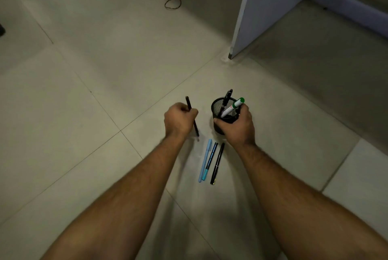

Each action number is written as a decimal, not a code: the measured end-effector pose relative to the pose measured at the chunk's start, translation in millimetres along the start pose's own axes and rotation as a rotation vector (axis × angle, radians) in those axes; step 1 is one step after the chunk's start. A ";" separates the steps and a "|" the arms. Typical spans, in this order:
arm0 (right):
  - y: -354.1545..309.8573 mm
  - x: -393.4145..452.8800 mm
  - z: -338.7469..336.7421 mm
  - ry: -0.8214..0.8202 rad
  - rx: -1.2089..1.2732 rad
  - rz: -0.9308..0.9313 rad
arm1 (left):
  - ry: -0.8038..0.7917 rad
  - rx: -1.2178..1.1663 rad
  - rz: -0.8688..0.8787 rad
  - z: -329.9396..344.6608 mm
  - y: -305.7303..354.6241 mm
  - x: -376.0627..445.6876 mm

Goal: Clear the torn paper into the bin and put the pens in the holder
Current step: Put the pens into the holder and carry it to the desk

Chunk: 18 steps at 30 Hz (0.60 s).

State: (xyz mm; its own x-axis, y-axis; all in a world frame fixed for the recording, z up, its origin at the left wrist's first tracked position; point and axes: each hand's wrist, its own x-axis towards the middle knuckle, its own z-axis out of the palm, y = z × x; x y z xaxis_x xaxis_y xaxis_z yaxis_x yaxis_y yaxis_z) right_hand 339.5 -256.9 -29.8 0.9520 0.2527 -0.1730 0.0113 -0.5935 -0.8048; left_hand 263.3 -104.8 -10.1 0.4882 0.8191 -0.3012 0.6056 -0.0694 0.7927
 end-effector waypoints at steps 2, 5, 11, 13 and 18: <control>1.3 1.8 -0.4 0.003 0.005 0.010 | 0.041 -0.209 0.011 -4.7 19.2 5.1; 4.0 2.7 0.9 -0.005 0.012 0.025 | 0.071 -0.450 0.056 -3.9 41.0 4.1; -0.2 -1.1 8.1 -0.052 0.061 0.015 | -0.131 -0.336 0.087 18.1 29.3 -10.3; -2.3 -0.4 7.4 -0.044 0.078 0.003 | -0.125 -0.268 0.051 20.6 17.1 -12.7; 3.3 -0.2 0.6 -0.027 0.070 -0.002 | -0.105 -0.120 0.000 20.2 -18.1 -19.2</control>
State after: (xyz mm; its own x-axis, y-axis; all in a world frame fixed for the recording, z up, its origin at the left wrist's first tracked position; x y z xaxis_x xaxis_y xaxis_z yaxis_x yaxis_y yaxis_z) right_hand 339.2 -258.4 -32.8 0.9433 0.2752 -0.1856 -0.0086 -0.5385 -0.8426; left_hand 255.7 -130.9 -29.3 0.5547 0.7547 -0.3503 0.5294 0.0047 0.8484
